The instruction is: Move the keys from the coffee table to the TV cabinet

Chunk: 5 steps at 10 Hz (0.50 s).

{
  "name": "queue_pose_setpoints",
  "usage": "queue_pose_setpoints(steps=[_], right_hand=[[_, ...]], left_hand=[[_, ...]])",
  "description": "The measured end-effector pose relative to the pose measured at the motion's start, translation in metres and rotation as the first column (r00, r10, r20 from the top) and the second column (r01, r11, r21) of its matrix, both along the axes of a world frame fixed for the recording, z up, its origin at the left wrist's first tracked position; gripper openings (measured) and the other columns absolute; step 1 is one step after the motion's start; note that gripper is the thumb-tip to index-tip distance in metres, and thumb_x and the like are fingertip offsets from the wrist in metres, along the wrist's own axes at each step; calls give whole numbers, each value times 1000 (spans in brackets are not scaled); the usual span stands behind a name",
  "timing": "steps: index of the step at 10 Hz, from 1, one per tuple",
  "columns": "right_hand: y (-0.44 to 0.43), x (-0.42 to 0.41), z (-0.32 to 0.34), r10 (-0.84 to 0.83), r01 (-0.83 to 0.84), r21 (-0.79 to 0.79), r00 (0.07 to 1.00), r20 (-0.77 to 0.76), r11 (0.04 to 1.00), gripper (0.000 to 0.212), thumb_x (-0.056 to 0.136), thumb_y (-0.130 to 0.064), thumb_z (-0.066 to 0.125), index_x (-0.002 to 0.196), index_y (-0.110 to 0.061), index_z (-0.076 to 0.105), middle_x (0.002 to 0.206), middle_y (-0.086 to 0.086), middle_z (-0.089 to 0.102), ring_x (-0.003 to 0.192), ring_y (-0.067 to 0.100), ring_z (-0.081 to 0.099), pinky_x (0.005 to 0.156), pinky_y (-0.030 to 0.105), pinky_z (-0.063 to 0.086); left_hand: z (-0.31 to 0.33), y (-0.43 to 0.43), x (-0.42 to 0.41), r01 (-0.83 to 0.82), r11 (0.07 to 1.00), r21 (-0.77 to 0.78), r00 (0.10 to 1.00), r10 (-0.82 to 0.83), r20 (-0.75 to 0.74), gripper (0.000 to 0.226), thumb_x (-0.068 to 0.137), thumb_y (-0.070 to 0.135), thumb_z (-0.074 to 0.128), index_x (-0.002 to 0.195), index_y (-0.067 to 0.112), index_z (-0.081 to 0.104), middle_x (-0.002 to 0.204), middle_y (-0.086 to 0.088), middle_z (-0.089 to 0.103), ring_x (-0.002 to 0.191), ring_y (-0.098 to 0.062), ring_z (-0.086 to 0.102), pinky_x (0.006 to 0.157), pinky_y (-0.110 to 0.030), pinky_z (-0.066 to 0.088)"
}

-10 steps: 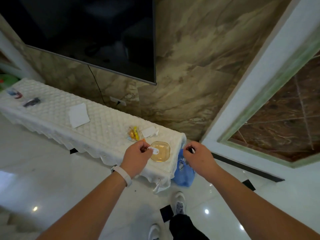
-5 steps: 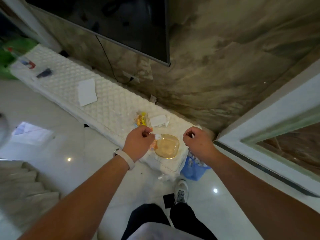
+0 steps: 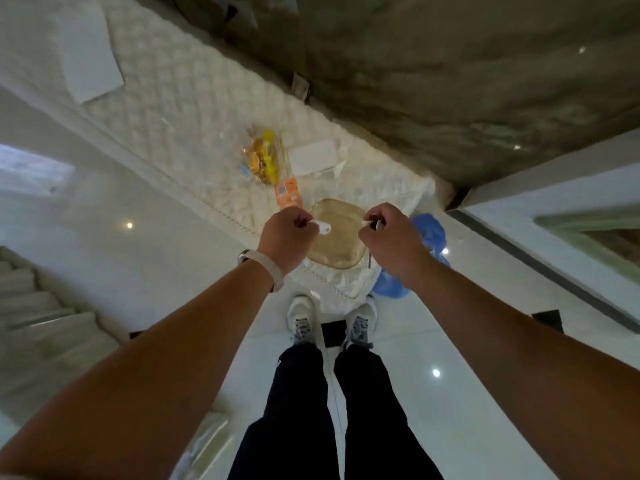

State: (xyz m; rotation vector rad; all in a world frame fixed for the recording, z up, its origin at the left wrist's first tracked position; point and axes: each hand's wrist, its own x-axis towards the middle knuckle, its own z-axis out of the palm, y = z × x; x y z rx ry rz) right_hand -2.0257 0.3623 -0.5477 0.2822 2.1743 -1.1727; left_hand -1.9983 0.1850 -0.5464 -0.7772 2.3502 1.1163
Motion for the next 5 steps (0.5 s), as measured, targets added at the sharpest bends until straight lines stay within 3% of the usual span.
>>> queue_pose_setpoints(steps=[2, 3, 4, 5], right_hand=[[-12, -1, -95, -3, 0, 45, 997, 74, 999, 27, 84, -16, 60, 110, -15, 56, 98, 3, 55, 70, 18, 53, 63, 30, 41], [-18, 0, -120, 48, -54, 61, 994, 103, 997, 37, 84, -18, 61, 120, -16, 55, 109, 2, 55, 81, 17, 56, 65, 28, 40], [-21, 3, -132, 101, -106, 74, 992, 73, 992, 43, 83, -22, 64, 124, -16, 54, 122, 6, 57, 103, 23, 59, 76, 27, 40], [-21, 8, -117, 161, -166, 140, 986, 50, 976, 47, 85, -25, 63, 130, -15, 52, 132, 11, 52, 116, 26, 54, 87, 29, 40]], left_hand=[[-99, 0, 0, 27, 999, 21, 997, -29, 76, 9, 84, 18, 57, 81, 11, 63, 64, 1, 56, 56, -15, 52, 46, -27, 35], [-122, -4, -1, -24, 997, 74, 994, 16, 104, 8, 81, 15, 58, 86, 11, 63, 67, 2, 58, 59, -18, 55, 52, -30, 42], [-129, -8, 1, -49, 985, 165, 993, 30, 115, 16, 79, 17, 62, 95, 17, 63, 88, 2, 65, 78, -18, 62, 62, -29, 47], [-111, -19, 8, 59, 992, 112, 996, -65, 58, 29, 82, 20, 62, 111, 20, 60, 116, -2, 60, 105, -18, 57, 76, -27, 42]])
